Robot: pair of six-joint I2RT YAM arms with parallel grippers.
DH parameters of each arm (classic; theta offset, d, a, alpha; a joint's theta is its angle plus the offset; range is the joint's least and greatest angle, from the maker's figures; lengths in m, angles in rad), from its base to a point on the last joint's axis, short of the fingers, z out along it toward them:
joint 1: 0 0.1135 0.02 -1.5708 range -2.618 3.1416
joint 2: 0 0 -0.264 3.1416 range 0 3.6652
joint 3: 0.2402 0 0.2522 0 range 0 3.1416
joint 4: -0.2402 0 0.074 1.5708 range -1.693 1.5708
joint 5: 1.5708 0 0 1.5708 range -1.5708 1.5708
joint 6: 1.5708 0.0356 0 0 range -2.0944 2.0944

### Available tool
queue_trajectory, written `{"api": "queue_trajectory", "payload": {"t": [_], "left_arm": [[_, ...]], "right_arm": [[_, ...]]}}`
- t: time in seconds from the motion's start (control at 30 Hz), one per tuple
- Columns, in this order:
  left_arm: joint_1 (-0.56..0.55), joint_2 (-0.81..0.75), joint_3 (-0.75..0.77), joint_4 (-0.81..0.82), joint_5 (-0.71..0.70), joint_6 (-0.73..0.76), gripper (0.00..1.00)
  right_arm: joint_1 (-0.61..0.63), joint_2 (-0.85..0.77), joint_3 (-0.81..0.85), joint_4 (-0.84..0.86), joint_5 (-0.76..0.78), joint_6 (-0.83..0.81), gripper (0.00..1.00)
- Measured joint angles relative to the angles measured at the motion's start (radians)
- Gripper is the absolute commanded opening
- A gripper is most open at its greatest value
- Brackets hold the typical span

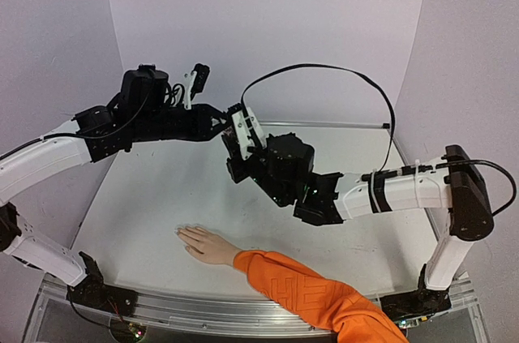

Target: Paint the nails

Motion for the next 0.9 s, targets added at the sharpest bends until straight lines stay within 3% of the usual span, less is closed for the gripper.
{"api": "queue_trajectory", "payload": {"t": [0.13, 0.23, 0.27, 0.3, 0.47, 0.6, 0.73, 0.9], "left_arm": [[-0.003, 0.018, 0.018, -0.006, -0.005, 0.021, 0.61], [-0.006, 0.018, 0.023, -0.013, 0.013, 0.020, 0.77], [-0.005, 0.018, 0.024, -0.019, 0.025, 0.018, 0.90], [-0.004, 0.018, 0.024, -0.025, 0.039, 0.016, 0.94], [0.023, -0.012, 0.003, -0.030, 0.122, -0.014, 0.94], [0.083, -0.053, -0.044, 0.008, 0.206, -0.060, 0.77], [0.096, -0.046, -0.045, 0.049, 0.295, -0.080, 0.62], [0.089, -0.038, -0.045, 0.100, 0.381, -0.084, 0.56]], "right_arm": [[-0.032, 0.003, -0.001, 0.001, -0.069, -0.035, 0.00], [-0.103, -0.007, -0.019, -0.003, -0.282, -0.003, 0.00], [-0.139, -0.016, -0.033, -0.006, -0.378, 0.016, 0.00], [-0.170, -0.026, -0.046, -0.009, -0.455, 0.032, 0.00], [-0.336, -0.075, -0.082, -0.017, -0.918, 0.162, 0.00], [-0.370, -0.074, -0.079, -0.002, -1.228, 0.275, 0.00], [-0.362, -0.058, -0.064, 0.024, -1.396, 0.361, 0.00], [-0.359, -0.040, -0.057, 0.045, -1.474, 0.420, 0.00]]}}
